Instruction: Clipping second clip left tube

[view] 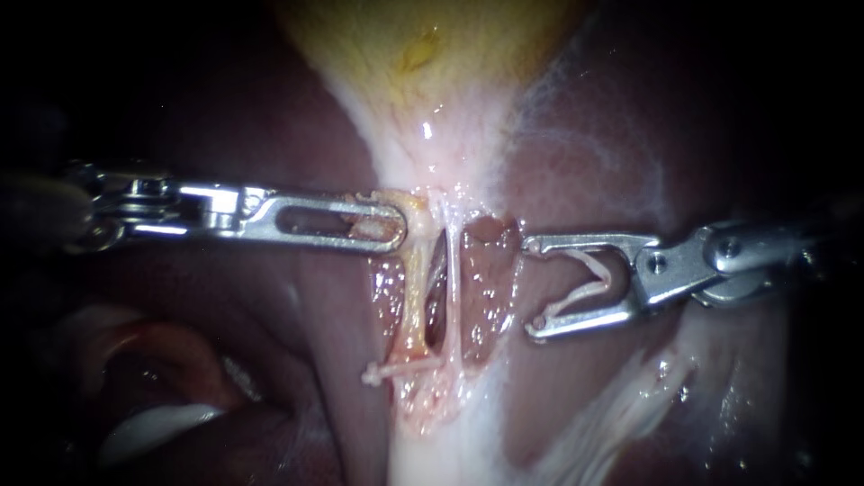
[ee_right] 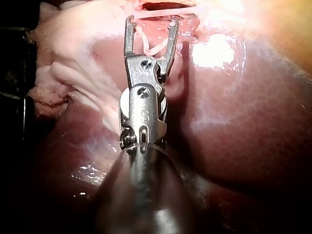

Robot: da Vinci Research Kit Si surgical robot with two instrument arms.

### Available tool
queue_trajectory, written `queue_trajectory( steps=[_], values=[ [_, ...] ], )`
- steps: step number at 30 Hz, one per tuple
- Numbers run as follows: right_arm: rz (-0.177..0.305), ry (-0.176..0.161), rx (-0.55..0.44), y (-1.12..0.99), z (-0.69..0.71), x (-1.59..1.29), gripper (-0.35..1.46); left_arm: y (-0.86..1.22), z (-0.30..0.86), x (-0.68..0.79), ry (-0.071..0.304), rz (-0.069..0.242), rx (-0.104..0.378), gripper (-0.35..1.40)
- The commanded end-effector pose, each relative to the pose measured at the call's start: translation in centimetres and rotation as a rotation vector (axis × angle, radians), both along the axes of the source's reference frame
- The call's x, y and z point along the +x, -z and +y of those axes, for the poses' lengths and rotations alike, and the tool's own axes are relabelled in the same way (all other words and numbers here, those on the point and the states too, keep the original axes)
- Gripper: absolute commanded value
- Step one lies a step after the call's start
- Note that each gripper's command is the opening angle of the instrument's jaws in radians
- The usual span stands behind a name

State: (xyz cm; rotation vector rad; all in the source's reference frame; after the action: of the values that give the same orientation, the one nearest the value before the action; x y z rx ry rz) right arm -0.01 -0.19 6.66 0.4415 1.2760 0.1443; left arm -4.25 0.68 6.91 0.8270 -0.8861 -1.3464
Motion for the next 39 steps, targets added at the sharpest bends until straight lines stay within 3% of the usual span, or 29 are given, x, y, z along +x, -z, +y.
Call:
queue_trajectory(
  steps=[1, 6, 14, 17, 27, 39],
  values=[
    [0.001, 0.001, 0.001, 0.00, 0.00, 0.00, 0.50, 0.01, 0.00, 0.00, -0.001, -0.001, 0.001, -0.35],
    [0.002, 0.003, 0.002, 0.00, 0.00, 0.01, 0.50, 0.15, -0.01, 0.08, -0.004, -0.004, 0.006, -0.35],
    [0.002, 0.002, 0.002, 0.00, 0.00, 0.03, 0.50, 0.70, 0.00, 0.25, 0.002, -0.019, 0.031, -0.35],
    [0.004, 0.004, 0.003, 0.00, -0.01, 0.04, 0.50, 0.80, -0.01, 0.26, 0.003, -0.025, 0.028, -0.35],
    [0.010, 0.014, 0.000, -0.06, -0.10, 0.21, 0.50, 0.82, -0.02, 0.26, 0.003, -0.025, 0.028, -0.35],
    [0.017, 0.036, 0.033, -0.35, -0.37, 0.74, 0.50, 0.83, -0.02, 0.25, 0.003, -0.025, 0.028, -0.35]
  ],
)
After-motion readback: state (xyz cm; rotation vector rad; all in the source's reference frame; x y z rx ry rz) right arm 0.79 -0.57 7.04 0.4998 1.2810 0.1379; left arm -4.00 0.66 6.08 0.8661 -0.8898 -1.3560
